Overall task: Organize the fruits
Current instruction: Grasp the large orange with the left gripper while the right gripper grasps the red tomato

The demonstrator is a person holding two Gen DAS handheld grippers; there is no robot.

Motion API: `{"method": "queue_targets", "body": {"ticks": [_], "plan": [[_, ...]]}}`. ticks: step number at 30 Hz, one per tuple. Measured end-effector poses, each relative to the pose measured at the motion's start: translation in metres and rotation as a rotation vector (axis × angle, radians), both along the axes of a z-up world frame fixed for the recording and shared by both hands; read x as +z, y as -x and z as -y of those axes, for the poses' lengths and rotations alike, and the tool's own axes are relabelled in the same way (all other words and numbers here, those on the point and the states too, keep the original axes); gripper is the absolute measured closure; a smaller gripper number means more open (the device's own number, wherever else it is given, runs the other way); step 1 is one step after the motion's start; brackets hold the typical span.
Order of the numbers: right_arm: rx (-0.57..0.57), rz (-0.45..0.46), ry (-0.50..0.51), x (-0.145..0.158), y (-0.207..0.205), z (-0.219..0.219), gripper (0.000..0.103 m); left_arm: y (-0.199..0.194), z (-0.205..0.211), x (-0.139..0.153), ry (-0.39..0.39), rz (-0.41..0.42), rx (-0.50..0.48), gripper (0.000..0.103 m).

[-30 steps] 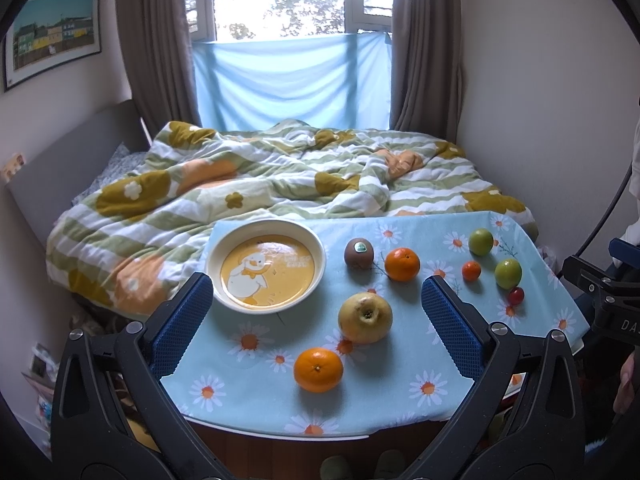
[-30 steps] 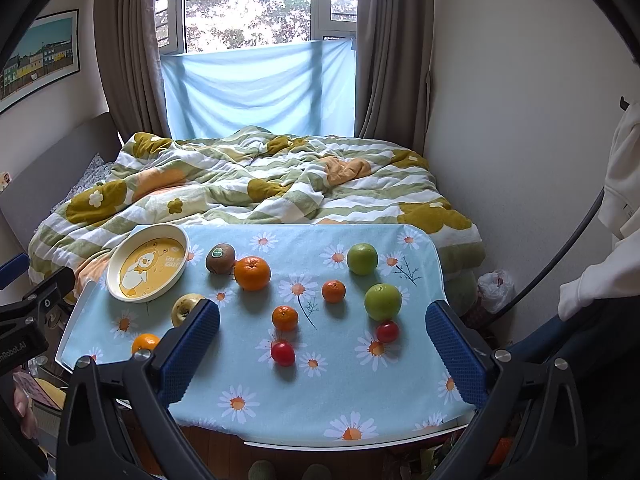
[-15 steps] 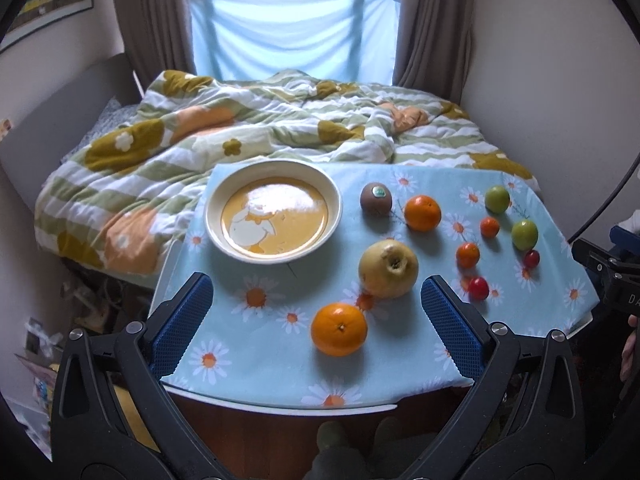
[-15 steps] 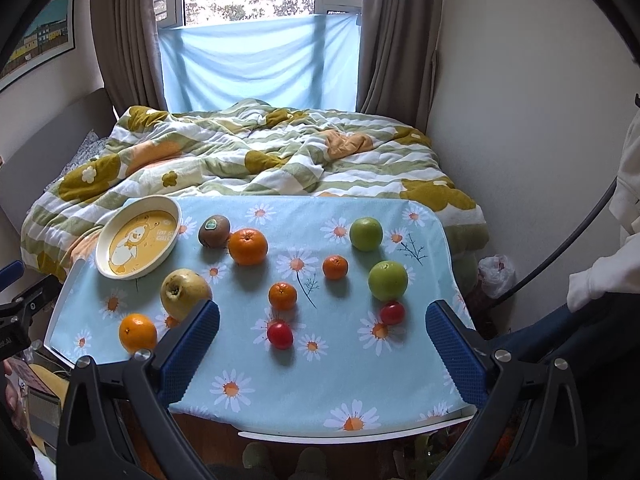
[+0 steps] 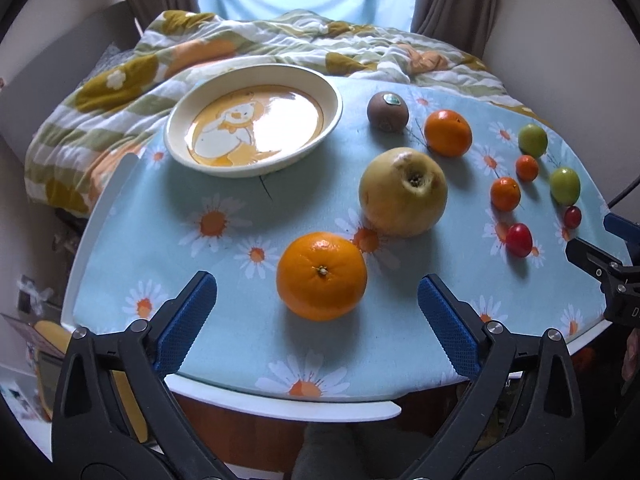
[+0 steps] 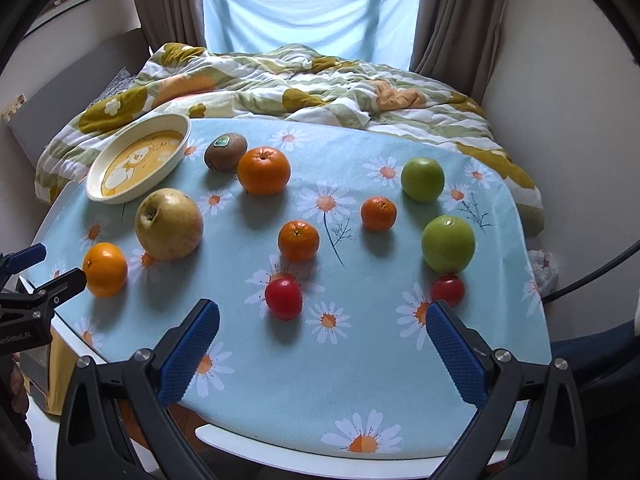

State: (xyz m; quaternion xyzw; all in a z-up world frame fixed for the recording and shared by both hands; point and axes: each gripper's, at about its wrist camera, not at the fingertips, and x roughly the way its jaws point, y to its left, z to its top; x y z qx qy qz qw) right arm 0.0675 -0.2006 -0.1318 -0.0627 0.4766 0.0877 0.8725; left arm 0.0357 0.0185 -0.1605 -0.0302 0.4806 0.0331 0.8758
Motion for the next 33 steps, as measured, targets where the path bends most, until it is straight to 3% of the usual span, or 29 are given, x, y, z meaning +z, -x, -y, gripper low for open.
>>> {"method": "queue_targets", "body": {"ticks": [4,11,15,18,24,28,33], "plan": [[0.048,-0.023,0.003,-0.019,-0.003,-0.001,0.001,-0.008,0.003,-0.019,0.009,-0.029,0.037,0.007],[0.109,-0.070,-0.006,-0.041,-0.012,-0.008,0.016,-0.019,0.010,-0.039,-0.009,-0.055,0.058,0.023],[0.138,-0.091,-0.004,-0.048,-0.014,-0.015,0.019,-0.021,0.008,-0.042,-0.006,-0.061,0.064,0.024],[0.161,-0.097,0.004,-0.052,-0.016,-0.021,0.021,-0.021,0.007,-0.046,-0.005,-0.074,0.073,0.036],[0.181,-0.110,0.017,-0.059,-0.017,-0.028,0.031,-0.020,0.005,-0.047,0.007,-0.065,0.064,0.037],[0.198,-0.117,0.033,-0.063,-0.019,-0.033,0.044,-0.018,0.005,-0.046,0.008,-0.065,0.063,0.037],[0.195,-0.107,0.030,-0.063,-0.020,-0.036,0.049,-0.012,0.002,-0.046,0.008,-0.061,0.065,0.037]]}}
